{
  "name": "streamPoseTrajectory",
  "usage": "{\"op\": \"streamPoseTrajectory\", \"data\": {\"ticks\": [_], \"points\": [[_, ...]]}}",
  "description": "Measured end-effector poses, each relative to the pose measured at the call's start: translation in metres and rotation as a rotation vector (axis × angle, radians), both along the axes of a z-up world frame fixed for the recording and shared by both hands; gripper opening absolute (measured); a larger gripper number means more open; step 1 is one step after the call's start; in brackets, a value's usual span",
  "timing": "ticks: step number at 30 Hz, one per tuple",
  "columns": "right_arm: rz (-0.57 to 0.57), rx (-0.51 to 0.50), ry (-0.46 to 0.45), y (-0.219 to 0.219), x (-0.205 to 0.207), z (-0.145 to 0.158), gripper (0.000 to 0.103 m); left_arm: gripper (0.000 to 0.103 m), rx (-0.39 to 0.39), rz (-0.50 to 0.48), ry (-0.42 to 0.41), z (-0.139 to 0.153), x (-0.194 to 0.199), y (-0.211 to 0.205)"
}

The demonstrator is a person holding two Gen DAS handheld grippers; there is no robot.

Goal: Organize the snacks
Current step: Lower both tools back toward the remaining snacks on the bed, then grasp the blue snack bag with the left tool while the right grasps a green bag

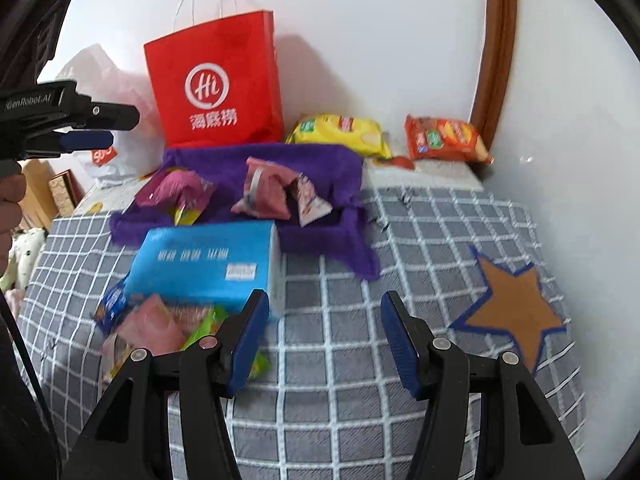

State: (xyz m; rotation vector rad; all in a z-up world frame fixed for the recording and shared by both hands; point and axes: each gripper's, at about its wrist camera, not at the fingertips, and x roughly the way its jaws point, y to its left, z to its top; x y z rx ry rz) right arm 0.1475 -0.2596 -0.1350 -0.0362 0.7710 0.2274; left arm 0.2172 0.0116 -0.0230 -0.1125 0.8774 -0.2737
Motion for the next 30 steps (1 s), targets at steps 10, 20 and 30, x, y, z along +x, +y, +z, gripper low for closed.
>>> {"op": "streamPoseTrajectory", "data": {"ticks": [10, 20, 30], "points": [[0.119, 0.16, 0.102, 0.026, -0.004, -0.027, 0.058, 0.072, 0.03, 0.139, 0.087, -0.042, -0.041, 0.042], [0.159, 0.12, 0.15, 0.058, 0.006, -0.057, 0.058, 0.072, 0.042, 0.204, 0.116, -0.064, -0.065, 0.069], [0.103, 0.096, 0.141, 0.022, -0.008, -0.06, 0.061, 0.072, 0.028, 0.201, 0.144, -0.09, -0.077, 0.078]]}}
